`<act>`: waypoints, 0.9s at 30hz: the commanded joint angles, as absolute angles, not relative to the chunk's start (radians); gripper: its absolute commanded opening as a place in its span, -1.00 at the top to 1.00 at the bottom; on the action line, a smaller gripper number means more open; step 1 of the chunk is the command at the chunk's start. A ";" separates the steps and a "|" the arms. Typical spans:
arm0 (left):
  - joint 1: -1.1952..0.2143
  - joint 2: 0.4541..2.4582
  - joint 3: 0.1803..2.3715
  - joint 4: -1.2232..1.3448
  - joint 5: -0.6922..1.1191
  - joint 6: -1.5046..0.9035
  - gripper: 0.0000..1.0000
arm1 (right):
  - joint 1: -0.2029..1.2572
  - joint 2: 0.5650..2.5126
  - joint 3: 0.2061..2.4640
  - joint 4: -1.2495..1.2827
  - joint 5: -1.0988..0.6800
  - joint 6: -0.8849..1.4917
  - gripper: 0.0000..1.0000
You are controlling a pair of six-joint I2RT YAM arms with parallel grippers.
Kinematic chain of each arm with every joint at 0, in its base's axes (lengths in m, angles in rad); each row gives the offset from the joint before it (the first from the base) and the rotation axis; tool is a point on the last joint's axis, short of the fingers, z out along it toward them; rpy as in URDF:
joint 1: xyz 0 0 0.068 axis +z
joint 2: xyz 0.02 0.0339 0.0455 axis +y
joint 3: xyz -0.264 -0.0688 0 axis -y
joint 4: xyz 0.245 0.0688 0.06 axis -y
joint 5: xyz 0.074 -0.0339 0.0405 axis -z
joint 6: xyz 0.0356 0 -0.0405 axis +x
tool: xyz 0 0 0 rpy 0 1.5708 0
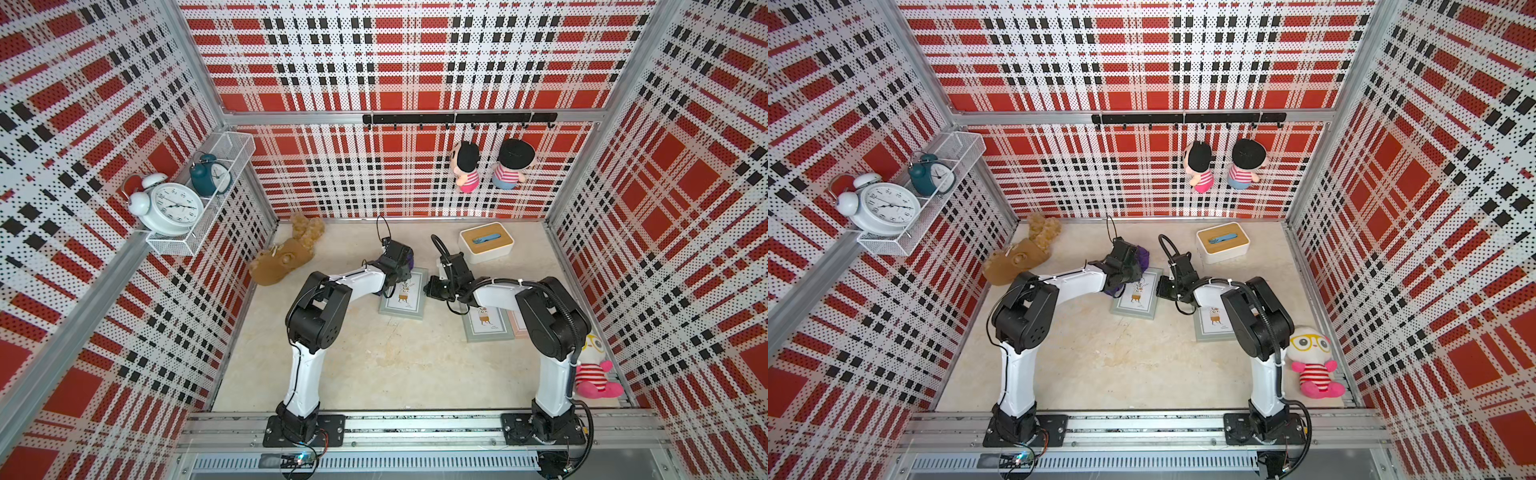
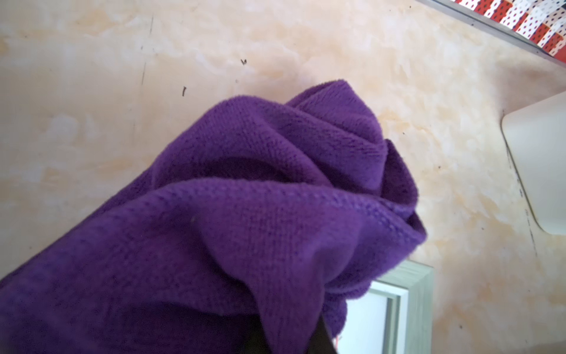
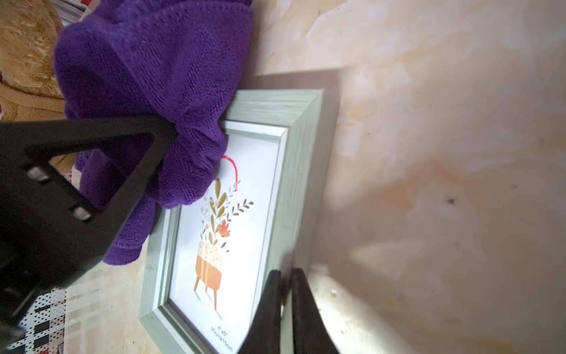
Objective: Wipe the picture frame with a cloth
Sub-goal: Wipe the dirt from the picture frame.
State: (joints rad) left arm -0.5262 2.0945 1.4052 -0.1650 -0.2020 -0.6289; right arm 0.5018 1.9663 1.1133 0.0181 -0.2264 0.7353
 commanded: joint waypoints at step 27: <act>-0.476 1.802 1.238 -0.223 -0.114 -0.626 1.00 | 0.479 1.960 1.133 -0.147 -0.279 0.728 0.57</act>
State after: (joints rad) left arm -0.4896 1.8973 1.2530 -0.1806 -0.1284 -0.6415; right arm 0.4919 1.9633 1.1221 0.0021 -0.2539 0.7349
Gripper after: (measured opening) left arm 0.096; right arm 0.199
